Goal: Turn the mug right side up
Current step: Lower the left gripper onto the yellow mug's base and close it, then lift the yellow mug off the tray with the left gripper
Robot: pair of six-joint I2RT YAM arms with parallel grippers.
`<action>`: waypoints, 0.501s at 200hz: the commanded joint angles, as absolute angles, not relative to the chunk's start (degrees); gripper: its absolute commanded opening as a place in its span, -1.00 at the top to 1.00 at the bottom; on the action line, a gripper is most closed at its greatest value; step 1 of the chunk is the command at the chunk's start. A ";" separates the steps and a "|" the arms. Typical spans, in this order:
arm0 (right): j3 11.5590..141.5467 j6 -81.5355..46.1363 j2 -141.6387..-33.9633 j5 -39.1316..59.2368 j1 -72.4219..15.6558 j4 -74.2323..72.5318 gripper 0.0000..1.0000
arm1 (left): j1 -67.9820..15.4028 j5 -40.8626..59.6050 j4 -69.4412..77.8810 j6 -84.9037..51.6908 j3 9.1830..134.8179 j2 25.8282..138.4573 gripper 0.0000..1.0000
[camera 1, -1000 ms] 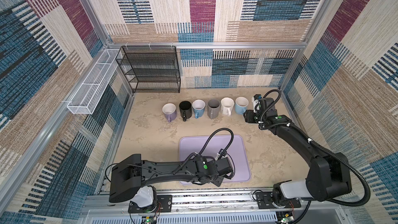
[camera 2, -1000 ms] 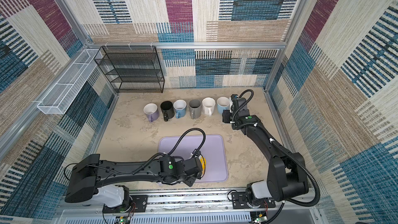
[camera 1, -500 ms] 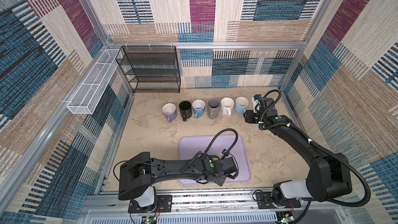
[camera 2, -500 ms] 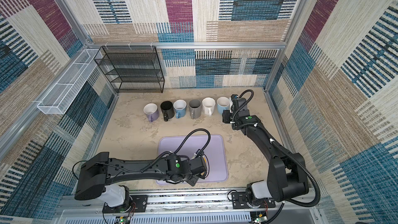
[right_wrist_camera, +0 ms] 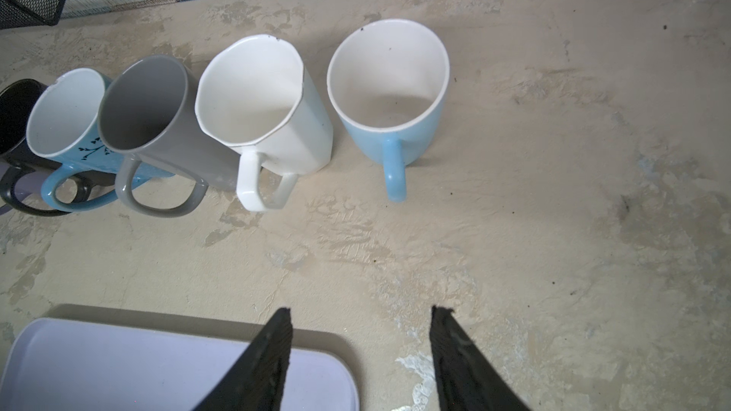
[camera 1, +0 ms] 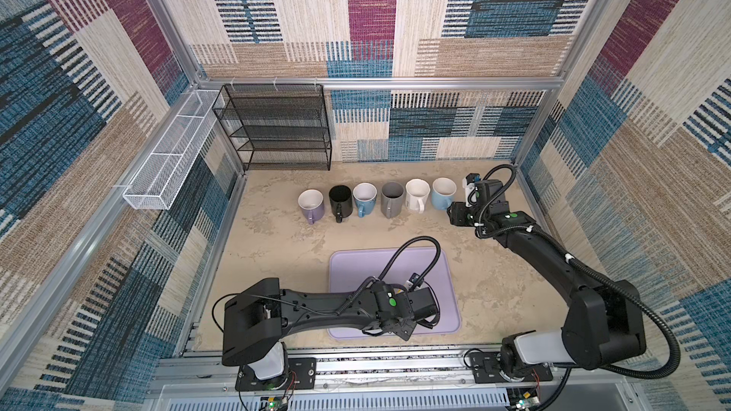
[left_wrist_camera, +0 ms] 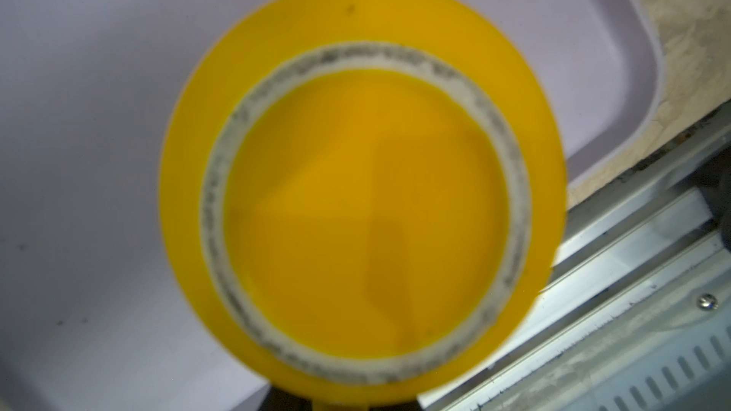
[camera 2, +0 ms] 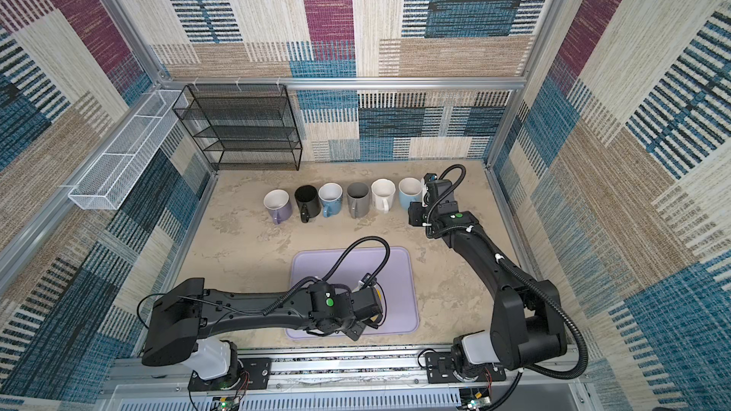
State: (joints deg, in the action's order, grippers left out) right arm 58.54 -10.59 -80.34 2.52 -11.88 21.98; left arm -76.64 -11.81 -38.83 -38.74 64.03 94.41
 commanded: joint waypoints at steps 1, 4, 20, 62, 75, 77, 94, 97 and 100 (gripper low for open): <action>59.02 -10.46 -80.38 2.36 -11.82 21.38 -0.17 | -76.64 -12.46 -40.12 -37.49 64.84 94.68 0.77; 59.05 -10.46 -80.41 2.31 -11.86 21.36 -0.17 | -76.60 -12.48 -40.15 -37.37 64.93 94.80 0.78; 59.06 -10.46 -80.32 2.29 -11.87 21.36 -0.17 | -76.48 -12.61 -40.34 -37.08 65.24 94.83 0.86; 58.98 -10.26 -79.86 1.92 -11.87 21.54 -0.17 | -75.29 -12.33 -39.81 -36.07 64.54 93.94 1.00; 58.97 -10.17 -79.79 1.87 -11.87 21.47 -0.17 | -74.59 -12.03 -39.37 -35.91 63.75 93.11 1.00; 58.97 -10.23 -79.80 1.92 -11.87 21.45 -0.17 | -74.44 -11.97 -39.26 -35.85 63.53 92.97 1.00; 58.88 -10.27 -79.76 2.07 -11.87 21.38 -0.17 | -72.95 -11.90 -38.53 -35.38 62.17 91.27 1.00; 58.89 -10.26 -79.80 2.03 -11.87 21.33 -0.17 | -72.71 -11.83 -38.42 -35.29 61.92 90.92 1.00; 58.89 -10.28 -79.86 2.11 -11.87 21.28 -0.17 | -72.27 -11.78 -38.29 -35.10 61.68 90.70 1.00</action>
State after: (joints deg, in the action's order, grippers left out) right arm 58.65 -10.39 -80.20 2.44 -11.88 22.09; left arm -73.95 -11.53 -39.35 -36.99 62.96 92.77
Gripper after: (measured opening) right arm 0.585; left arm 0.140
